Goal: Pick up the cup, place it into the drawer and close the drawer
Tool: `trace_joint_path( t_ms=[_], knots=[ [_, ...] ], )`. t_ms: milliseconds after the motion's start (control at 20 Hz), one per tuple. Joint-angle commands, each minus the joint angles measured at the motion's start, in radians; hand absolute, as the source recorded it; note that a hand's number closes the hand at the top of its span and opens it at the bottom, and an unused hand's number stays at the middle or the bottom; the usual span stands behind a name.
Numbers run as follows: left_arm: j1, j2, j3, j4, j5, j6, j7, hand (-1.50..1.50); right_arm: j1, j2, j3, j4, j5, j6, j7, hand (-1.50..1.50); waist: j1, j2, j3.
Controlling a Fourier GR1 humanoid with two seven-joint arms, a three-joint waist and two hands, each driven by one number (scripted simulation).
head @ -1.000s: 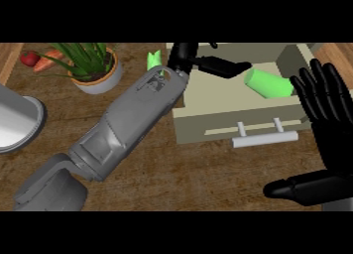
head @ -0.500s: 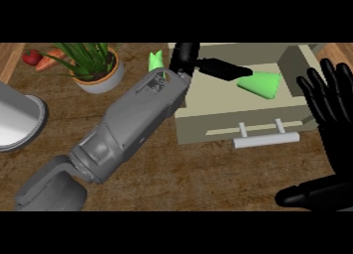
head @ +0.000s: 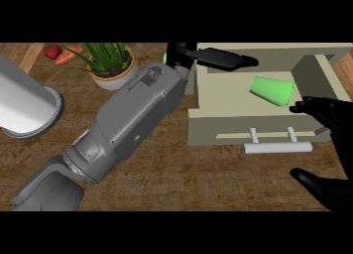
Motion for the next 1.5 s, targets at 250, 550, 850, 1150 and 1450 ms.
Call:
trace_joint_path(
  t_ms=[250, 550, 850, 1150, 1450],
  knots=[
    [0.205, 0.156, 0.051, -0.252, 0.024, 0.003, 0.051, -1.5, 0.094, -0.143, -0.014, -0.039, 0.096, 0.15, -0.032, 1.5, 0.059, -0.018, -0.001],
    [0.387, 0.276, 0.06, -0.515, 0.026, 0.05, 0.155, -1.5, 0.117, -0.14, 0.07, -0.093, 0.229, 0.141, 0.002, 1.5, 0.053, -0.015, 0.0],
    [0.66, 0.394, 0.091, -0.785, 0.043, 0.013, 0.155, -1.5, 0.091, -0.127, 0.095, 0.052, 0.386, 0.112, -0.06, 1.5, 0.058, -0.01, 0.0],
    [0.873, 0.45, 0.106, -0.909, 0.056, -0.076, 0.123, -1.5, 0.067, -0.187, 0.19, 0.152, 0.622, 0.12, -0.219, 1.5, 0.063, -0.006, 0.0],
    [1.005, 0.518, 0.177, -0.936, 0.069, -0.171, 0.092, -1.5, 0.049, -0.231, 0.306, 0.223, 0.88, 0.045, -0.278, 1.5, 0.047, -0.004, 0.0]
  ],
)
